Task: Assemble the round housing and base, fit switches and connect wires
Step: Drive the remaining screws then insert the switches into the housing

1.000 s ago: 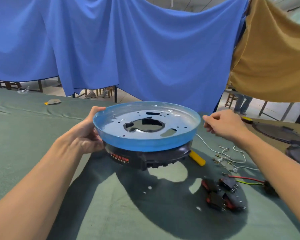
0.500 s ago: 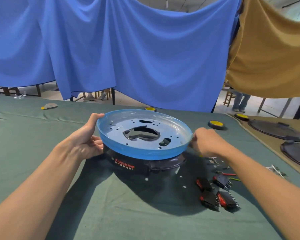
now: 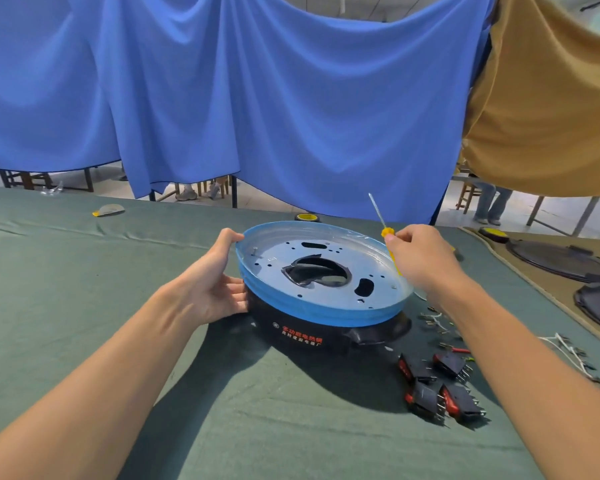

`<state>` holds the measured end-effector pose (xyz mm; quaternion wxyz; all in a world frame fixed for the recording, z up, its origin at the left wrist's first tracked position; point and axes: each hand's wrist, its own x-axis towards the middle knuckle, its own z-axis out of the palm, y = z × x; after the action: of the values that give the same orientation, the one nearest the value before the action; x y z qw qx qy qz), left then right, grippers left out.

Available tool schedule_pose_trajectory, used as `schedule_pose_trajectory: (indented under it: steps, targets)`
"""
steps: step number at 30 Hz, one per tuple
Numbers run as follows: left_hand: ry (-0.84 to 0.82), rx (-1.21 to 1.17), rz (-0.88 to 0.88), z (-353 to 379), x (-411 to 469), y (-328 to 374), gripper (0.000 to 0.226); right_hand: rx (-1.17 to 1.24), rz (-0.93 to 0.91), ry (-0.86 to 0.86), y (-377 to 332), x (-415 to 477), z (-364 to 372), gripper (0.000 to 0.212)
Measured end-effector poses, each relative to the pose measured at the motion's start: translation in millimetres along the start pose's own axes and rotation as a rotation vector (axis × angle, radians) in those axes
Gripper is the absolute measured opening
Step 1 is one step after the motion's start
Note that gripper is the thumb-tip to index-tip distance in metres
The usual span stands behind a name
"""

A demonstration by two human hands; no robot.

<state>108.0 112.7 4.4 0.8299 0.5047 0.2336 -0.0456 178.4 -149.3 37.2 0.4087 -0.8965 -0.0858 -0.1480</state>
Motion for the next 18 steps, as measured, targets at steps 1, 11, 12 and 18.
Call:
schedule_pose_trajectory:
  steps: [1,11,12,18]
  targets:
    - [-0.014,0.062,-0.025,-3.9,-1.3,3.7,0.067,0.006,0.001,-0.003,0.2,-0.1,2.6,0.041]
    - [0.015,0.957,0.045,-16.6,-18.4,20.9,0.052,-0.059,-0.067,-0.027,2.8,8.6,9.8,0.027]
    - [0.007,0.962,0.066,-16.4,-18.4,19.4,0.044,-0.059,-0.076,-0.036,2.3,9.4,11.4,0.027]
    - [-0.006,1.034,0.049,-14.9,-24.4,22.9,0.049,-0.087,-0.128,-0.081,4.0,14.1,14.5,0.026]
